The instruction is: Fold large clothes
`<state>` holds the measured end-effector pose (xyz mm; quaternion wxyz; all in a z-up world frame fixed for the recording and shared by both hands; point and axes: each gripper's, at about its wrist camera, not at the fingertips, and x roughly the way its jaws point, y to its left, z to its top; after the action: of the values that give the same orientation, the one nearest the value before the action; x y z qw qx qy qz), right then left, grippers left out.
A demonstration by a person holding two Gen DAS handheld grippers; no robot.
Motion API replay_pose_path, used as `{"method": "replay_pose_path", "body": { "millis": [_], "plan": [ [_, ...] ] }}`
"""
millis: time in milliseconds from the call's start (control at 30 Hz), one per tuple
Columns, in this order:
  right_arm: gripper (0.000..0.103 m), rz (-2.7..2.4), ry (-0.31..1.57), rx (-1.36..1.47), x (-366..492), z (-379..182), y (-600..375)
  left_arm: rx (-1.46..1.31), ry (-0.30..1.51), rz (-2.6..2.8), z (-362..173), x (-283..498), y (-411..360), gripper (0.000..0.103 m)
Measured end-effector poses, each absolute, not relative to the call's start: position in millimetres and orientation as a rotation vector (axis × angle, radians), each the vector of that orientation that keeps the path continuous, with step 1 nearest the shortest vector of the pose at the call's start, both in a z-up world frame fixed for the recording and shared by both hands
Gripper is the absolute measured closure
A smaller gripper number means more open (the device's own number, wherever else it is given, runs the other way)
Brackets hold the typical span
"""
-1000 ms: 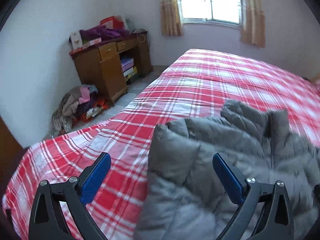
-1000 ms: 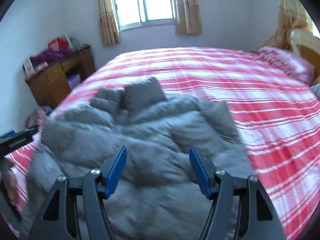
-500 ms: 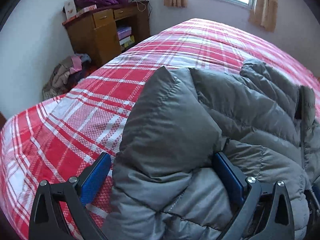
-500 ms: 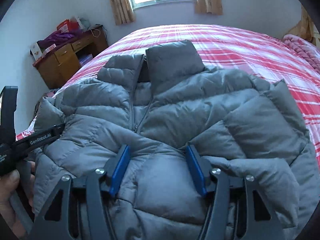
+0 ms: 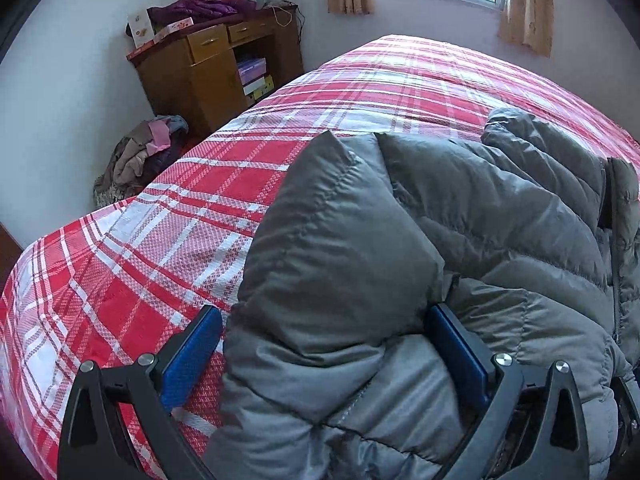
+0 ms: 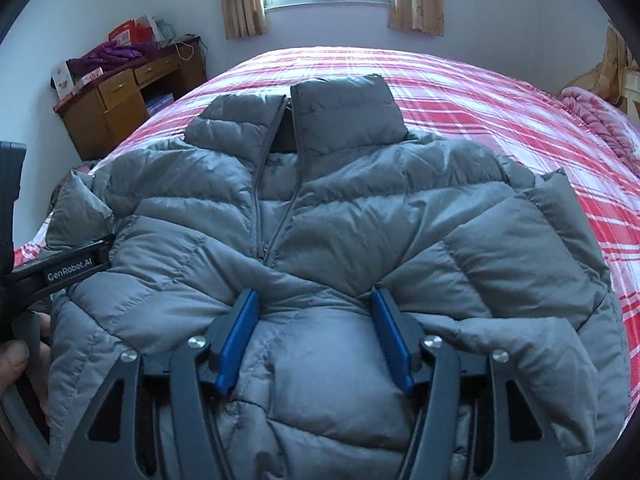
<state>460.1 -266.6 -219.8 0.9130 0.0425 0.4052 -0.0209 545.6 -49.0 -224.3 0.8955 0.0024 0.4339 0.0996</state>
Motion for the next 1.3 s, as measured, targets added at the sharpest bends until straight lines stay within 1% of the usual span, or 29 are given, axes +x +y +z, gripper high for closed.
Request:
{"method": "replay_pose_path", "body": {
  "millis": [933, 1033, 1067, 1133, 1200, 1300],
  "plan": [
    [0.040, -0.073, 0.839, 0.043, 465, -222, -258, 0.018, 0.906, 0.201, -219, 545, -48, 0.001],
    [0.035, -0.049, 0.860, 0.049, 468, -220, -258, 0.077, 0.944, 0.190, -196, 547, -43, 0.001],
    [0.031, -0.030, 0.875, 0.049, 469, -218, -259, 0.074, 0.931, 0.188, -184, 547, -41, 0.001],
    [0.024, 0.051, 0.928, 0.093, 470, -205, -267, 0.061, 0.833, 0.154, -147, 545, -39, 0.001],
    [0.012, 0.095, 0.916, 0.140, 471, -188, -280, 0.071, 0.792, 0.114, -125, 557, -46, 0.001],
    [0.008, 0.049, 0.863, 0.114, 492, -156, -302, 0.045, 0.828, 0.045, -115, 592, -63, 0.001]
  ]
}}
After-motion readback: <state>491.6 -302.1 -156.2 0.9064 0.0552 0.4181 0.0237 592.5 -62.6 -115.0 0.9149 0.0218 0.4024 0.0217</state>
